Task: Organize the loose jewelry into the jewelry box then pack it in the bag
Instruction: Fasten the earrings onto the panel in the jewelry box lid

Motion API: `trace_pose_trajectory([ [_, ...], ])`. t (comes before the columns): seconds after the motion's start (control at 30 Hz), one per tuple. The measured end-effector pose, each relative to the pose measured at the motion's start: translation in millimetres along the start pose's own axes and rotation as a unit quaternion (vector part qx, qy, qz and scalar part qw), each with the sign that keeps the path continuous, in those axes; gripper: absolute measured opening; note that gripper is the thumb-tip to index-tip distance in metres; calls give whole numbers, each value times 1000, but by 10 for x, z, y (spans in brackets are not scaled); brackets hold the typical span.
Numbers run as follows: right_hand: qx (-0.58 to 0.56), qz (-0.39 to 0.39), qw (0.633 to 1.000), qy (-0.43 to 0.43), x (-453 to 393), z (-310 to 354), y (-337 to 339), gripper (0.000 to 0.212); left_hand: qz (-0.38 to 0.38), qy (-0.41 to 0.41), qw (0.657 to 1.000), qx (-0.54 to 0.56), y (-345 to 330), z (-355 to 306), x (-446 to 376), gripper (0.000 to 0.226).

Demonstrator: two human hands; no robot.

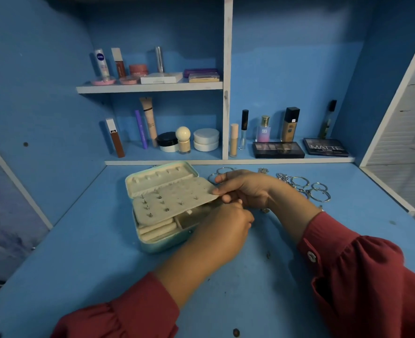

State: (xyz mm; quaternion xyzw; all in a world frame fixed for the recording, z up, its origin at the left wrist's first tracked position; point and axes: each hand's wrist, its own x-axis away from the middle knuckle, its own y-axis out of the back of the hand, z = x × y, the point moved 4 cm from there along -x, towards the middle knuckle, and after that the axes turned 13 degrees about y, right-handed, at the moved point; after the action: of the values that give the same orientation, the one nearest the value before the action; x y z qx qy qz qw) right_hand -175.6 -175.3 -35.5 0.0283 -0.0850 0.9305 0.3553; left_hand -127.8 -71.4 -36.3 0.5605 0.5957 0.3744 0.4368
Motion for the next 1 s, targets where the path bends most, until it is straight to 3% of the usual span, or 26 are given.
trace_pose_trajectory([
  [0.27, -11, 4, 1000, -1, -11, 10, -12, 27, -51, 9, 998, -22, -120, -33, -11, 27],
  [0.6, -17, 5, 1000, -4, -6, 9, -20, 26, -44, 43, 998, -19, -77, -86, 39, 22],
  [0.9, 0, 12, 1000, -6, -19, -13, 6, 26, -35, 68, 992, -98, 61, -139, 116, 18],
  [1.0, -17, 21, 1000, -6, -43, -23, 12, 28, -42, 42, 998, -11, 170, -102, 152, 4],
])
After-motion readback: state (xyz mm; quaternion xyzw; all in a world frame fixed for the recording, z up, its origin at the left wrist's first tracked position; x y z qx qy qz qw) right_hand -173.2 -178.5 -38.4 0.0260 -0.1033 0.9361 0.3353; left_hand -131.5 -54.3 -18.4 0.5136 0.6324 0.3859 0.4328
